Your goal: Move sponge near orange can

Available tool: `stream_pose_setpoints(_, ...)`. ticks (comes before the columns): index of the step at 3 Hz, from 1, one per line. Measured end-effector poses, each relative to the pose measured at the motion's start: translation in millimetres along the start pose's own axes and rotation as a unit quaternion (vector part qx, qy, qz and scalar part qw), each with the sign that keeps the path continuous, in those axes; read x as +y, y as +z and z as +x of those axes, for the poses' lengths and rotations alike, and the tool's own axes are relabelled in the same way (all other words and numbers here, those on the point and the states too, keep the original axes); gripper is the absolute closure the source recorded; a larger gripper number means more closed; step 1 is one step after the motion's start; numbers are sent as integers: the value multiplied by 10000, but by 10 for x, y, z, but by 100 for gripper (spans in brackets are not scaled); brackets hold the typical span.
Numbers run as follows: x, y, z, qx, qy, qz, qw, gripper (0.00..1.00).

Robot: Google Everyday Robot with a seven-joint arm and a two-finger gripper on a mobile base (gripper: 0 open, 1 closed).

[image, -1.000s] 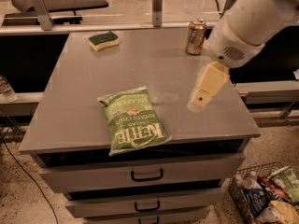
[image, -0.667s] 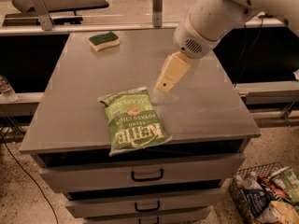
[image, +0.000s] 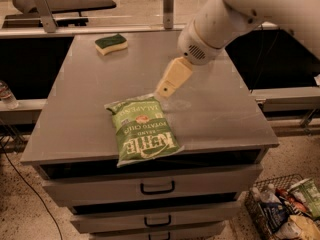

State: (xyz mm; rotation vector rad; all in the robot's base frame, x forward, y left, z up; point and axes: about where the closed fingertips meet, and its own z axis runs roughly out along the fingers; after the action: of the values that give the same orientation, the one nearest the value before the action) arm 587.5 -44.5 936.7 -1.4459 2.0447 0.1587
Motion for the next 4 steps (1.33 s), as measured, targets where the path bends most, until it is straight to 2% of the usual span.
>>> stream_pose_setpoints(1, -179, 452, -373, -479, 135, 133, 9987, 0)
stream_pose_setpoints(2, -446, 966, -769, -1034, 241, 186, 9942, 0)
stream_pose_setpoints(3, -769, 1441, -1085, -1562, 453, 137, 9866, 0)
stream_pose_setpoints(4, -1102, 1860, -1356, -1982, 795, 94, 9769, 0)
